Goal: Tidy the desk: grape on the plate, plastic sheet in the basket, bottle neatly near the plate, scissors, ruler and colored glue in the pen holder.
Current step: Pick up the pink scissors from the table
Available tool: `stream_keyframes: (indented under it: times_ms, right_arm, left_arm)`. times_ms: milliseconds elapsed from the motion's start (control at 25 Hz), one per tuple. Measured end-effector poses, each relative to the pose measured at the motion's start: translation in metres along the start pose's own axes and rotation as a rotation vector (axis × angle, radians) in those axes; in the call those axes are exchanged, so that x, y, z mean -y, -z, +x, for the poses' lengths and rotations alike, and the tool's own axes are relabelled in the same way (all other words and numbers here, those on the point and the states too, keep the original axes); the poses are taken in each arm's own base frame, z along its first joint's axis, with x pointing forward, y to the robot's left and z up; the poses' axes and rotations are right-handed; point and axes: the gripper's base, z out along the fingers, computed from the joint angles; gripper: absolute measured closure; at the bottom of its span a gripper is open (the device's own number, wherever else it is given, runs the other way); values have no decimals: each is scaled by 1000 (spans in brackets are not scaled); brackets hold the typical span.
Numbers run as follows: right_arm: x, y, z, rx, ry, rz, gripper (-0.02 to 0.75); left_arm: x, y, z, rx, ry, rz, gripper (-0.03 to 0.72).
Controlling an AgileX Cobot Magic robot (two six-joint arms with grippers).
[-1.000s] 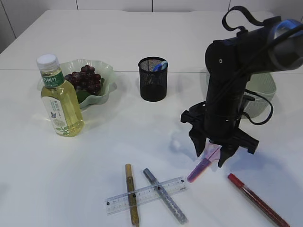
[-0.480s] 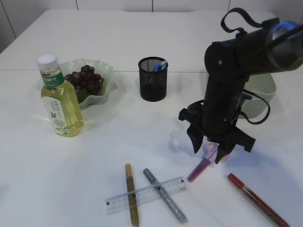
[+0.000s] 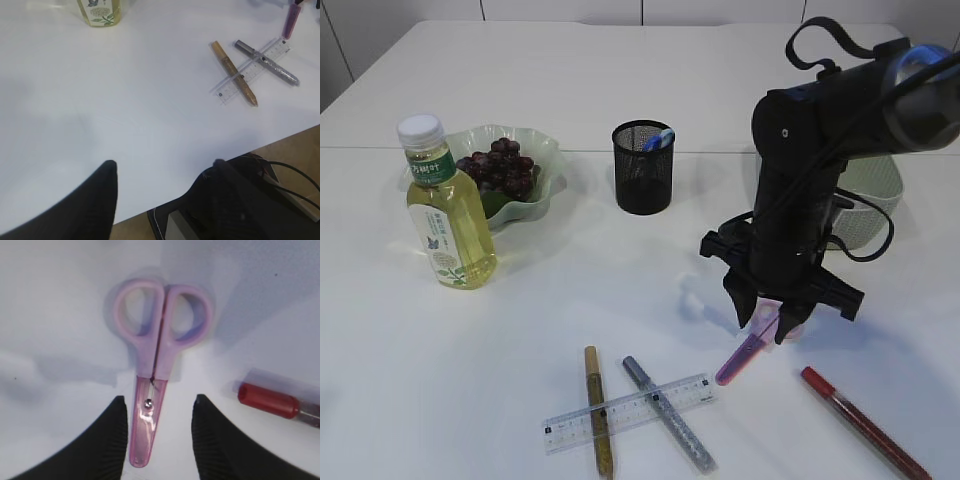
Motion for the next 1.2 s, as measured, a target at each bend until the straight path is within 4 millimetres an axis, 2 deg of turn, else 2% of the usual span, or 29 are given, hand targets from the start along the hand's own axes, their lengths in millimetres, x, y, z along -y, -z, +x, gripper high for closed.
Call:
stream_keyframes:
  times_ms: [320,720,1200]
  right_arm:
    - [2,-13,6,-48,12,83,405]
    - [-5,-14,6,-27,13,18,406]
    - [-4,-14,5,-15,26,28,406]
  left_arm:
    - [-1,0,0,2,-4,-12,256]
    - [-2,0,0,3,-8,-25,256]
    - [-3,0,0,3,-10,-28,256]
